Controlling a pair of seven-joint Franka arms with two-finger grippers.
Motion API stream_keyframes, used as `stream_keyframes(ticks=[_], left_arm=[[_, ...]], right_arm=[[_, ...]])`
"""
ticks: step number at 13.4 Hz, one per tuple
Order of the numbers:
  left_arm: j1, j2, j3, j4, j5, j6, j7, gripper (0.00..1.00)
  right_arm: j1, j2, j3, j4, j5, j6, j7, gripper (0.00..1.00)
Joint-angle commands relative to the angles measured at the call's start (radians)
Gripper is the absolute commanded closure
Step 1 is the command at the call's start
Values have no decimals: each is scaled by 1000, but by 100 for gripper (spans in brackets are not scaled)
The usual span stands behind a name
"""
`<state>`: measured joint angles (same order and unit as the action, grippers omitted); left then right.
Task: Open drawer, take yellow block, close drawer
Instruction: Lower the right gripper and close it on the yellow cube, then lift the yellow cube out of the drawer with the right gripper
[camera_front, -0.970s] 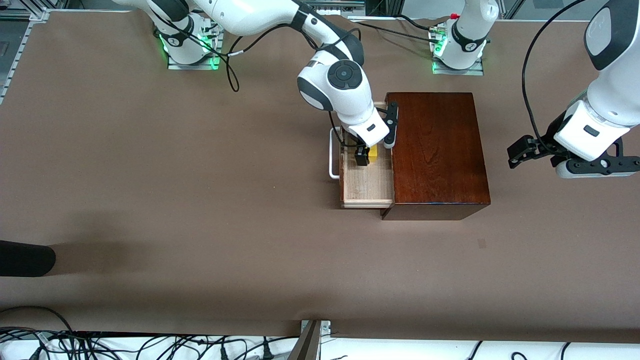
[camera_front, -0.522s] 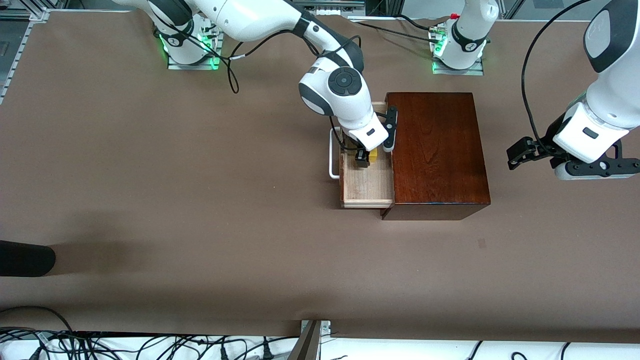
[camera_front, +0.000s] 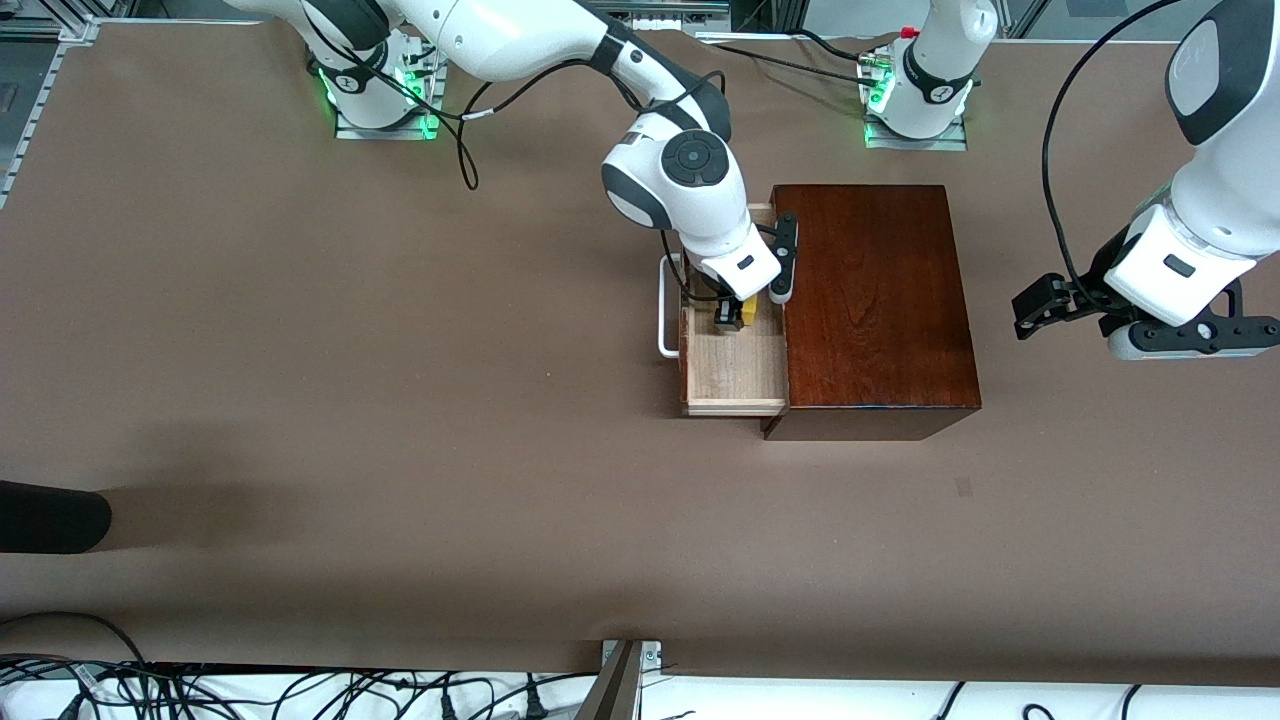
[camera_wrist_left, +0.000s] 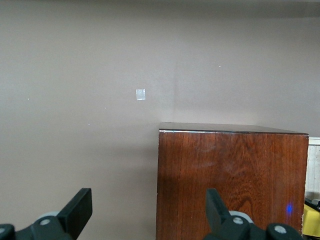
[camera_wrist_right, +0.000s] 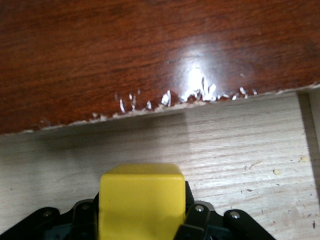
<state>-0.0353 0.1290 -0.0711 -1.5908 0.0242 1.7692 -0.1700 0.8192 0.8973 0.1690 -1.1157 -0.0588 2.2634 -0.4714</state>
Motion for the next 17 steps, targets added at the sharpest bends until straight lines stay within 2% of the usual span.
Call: stream_keyframes(ticks=[1,5,8,14,17], left_arm=[[-5,18,-1,35,22,-14,9,0],[-3,18,0,35,22,-14,10,0],[-3,18,0,35,22,-14,10,0],[-3,18,0,35,20,-14,14,0],[-5,18,0,37,22,-14,12,0]], right_arm=[[32,18,-16,85,-15,-62,65,100],[34,3,-8,160,-12,-243,109,100],[12,-47,-11,195,-1,-384,135,100],[-152,-193,-12,191,2,-594,305,100],[-291,-233,-13,186,31,-665,298,100]])
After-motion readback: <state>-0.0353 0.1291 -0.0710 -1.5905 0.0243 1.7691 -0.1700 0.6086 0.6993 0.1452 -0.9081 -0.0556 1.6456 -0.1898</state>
